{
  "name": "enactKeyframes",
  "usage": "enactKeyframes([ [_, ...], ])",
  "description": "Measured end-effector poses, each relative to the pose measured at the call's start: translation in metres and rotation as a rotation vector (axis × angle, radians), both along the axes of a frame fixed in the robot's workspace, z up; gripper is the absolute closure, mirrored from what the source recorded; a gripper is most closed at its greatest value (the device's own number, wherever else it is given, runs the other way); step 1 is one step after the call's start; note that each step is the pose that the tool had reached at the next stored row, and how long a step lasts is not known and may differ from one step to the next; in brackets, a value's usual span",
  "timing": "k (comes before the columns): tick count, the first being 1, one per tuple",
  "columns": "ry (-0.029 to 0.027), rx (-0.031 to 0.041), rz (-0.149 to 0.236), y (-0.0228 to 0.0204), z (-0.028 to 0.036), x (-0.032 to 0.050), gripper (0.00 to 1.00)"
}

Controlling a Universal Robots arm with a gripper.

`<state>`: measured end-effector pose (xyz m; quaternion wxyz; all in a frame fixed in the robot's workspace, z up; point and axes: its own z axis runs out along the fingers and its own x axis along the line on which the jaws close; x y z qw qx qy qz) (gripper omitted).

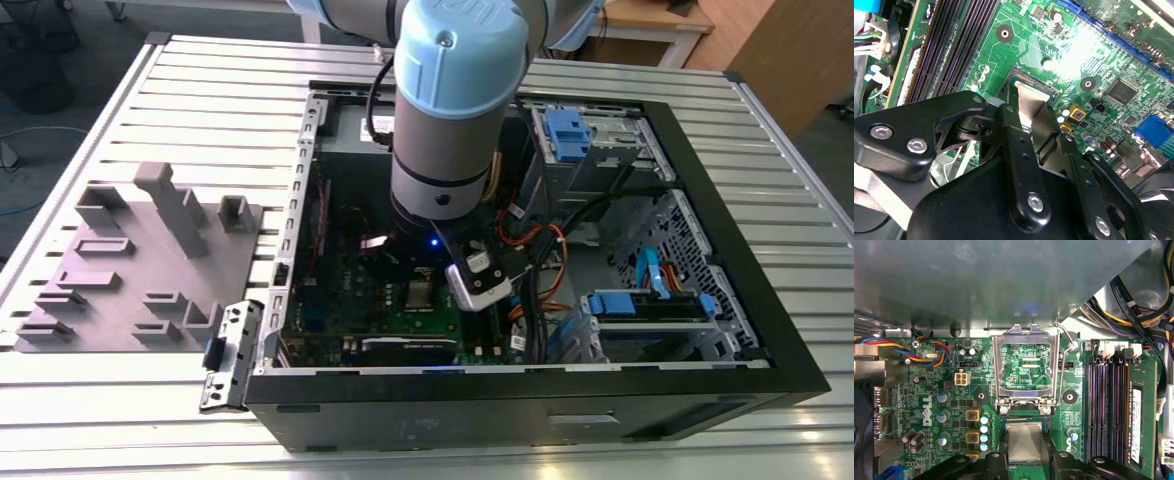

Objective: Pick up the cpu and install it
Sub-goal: 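Place the cpu into insertion slot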

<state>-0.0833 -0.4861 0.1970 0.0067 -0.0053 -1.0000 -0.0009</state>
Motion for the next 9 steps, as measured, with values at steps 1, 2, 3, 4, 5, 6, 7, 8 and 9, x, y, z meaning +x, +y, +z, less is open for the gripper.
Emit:
enactKeyframes([
  [1, 0.0, 0.0, 0.0, 0.0, 0.0, 0.0, 0.61],
  [2, 0.0, 0.0, 0.0, 0.0, 0.0, 0.0, 0.61],
  [3, 0.0, -0.0001, 0.0, 0.0, -0.0003, 0.0, 0.55],
  [4, 0.0, 0.0001, 0.001, 0.0, -0.0008, 0.0, 0.55],
  [5, 0.0, 0.0001, 0.003, 0.0, -0.0013, 0.0, 0.55],
  [6, 0.0, 0.0001, 0.007, 0.0, -0.0017, 0.0, 0.55],
  [7, 0.0, 0.0, 0.011, 0.0, -0.0022, 0.0, 0.55],
  [8, 0.0, 0.0, 0.014, 0.0, -0.0025, 0.0, 0.55],
  [9, 0.0, 0.0, 0.017, 0.0, -0.0029, 0.0, 0.55],
])
